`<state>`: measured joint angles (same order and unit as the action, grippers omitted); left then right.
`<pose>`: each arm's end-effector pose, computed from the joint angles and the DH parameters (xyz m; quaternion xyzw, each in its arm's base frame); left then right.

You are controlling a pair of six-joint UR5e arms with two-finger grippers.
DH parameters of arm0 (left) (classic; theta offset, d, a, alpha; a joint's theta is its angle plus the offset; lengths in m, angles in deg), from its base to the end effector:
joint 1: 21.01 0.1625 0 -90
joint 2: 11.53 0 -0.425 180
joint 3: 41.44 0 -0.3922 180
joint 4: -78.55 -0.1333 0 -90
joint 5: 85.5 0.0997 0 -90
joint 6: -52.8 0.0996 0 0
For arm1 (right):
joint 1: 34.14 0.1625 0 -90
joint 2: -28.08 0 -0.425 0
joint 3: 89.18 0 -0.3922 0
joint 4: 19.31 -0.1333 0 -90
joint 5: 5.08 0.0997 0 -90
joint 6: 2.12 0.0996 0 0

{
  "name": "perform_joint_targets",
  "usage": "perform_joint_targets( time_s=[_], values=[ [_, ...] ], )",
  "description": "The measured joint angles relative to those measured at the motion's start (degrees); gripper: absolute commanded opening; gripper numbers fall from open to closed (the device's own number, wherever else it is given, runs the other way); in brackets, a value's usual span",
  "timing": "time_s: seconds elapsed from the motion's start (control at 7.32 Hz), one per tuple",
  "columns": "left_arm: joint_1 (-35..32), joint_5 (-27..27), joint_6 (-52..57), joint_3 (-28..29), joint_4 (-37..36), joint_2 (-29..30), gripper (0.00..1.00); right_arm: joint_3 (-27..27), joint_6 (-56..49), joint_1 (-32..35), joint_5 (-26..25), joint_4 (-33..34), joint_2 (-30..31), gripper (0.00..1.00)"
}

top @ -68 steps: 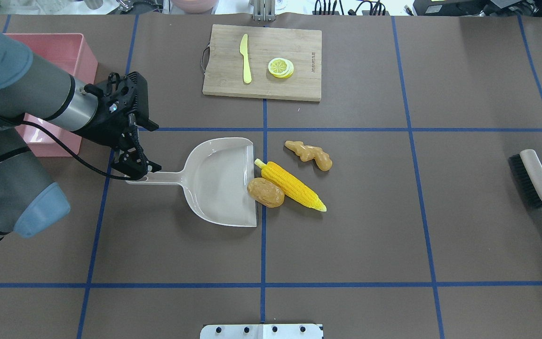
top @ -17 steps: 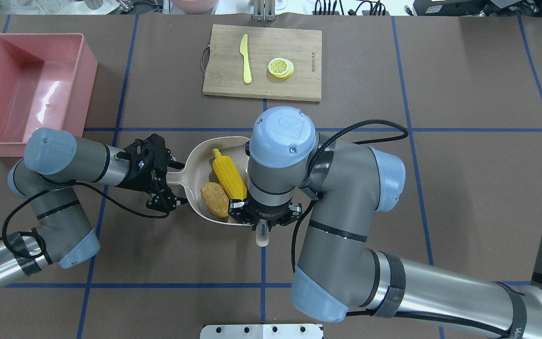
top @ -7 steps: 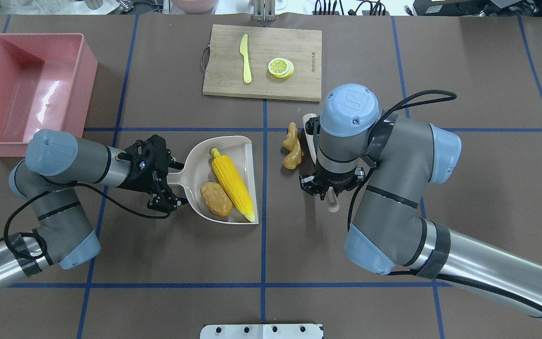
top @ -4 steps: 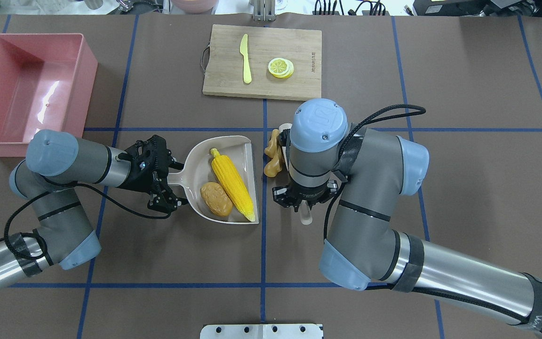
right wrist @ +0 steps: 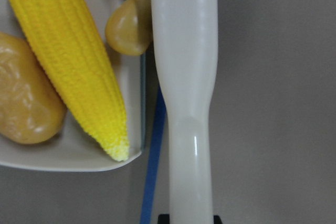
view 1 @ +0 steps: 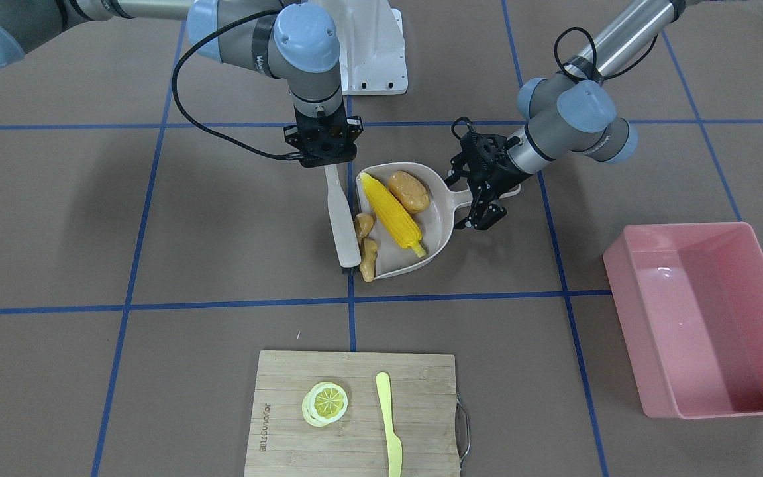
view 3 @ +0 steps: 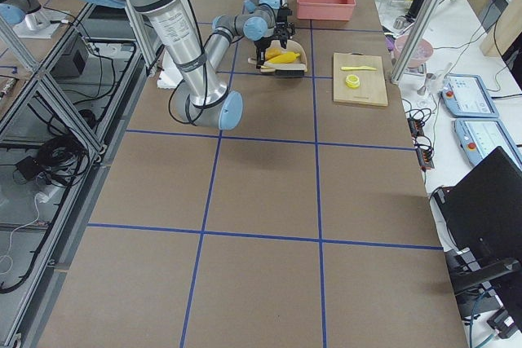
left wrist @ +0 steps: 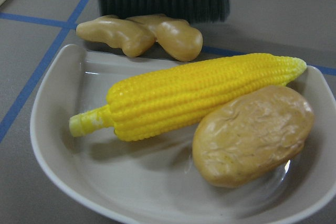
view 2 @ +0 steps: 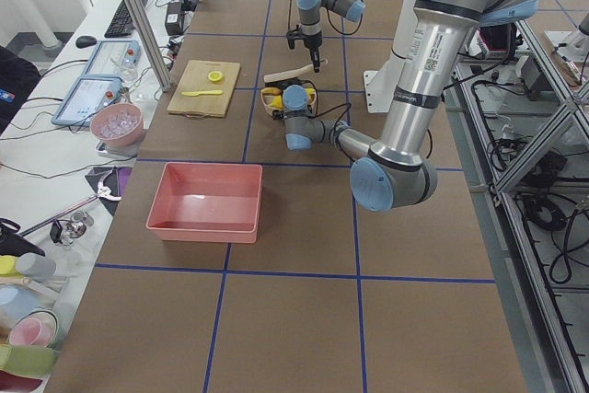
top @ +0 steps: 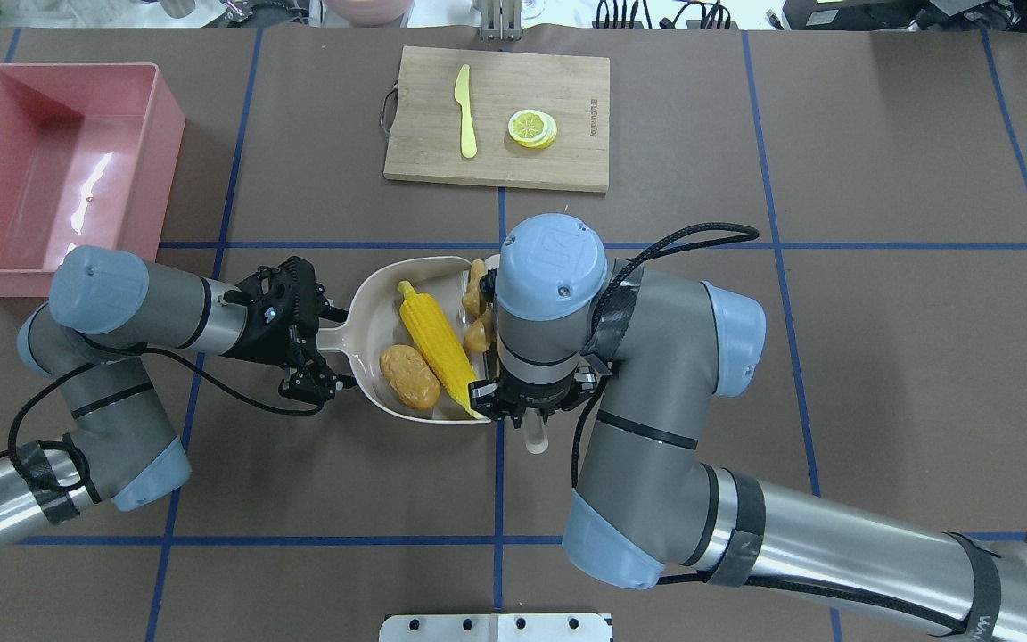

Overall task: Sweep and dump trash into bin
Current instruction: 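Sweep the ginger root into the dustpan with the right gripper's brush, then return the brush with the right gripper while the left gripper lifts the dustpan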

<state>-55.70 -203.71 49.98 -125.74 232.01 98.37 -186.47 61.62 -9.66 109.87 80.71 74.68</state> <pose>0.4705 -0.4305 0.3873 0.4393 0.4614 0.4712 0.6101 -0.5764 -0.3628 0.1714 -0.0376 -0.3934 -0.0893 0.9143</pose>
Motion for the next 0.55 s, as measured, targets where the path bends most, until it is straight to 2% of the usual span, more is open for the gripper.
perform_joint_targets(
  time_s=[0.55],
  values=[
    [0.1,0.0,0.1,0.0,0.0,0.0,0.97,1.5,2.6,-2.2,-1.4,-0.6,-4.0,0.0]
  ],
)
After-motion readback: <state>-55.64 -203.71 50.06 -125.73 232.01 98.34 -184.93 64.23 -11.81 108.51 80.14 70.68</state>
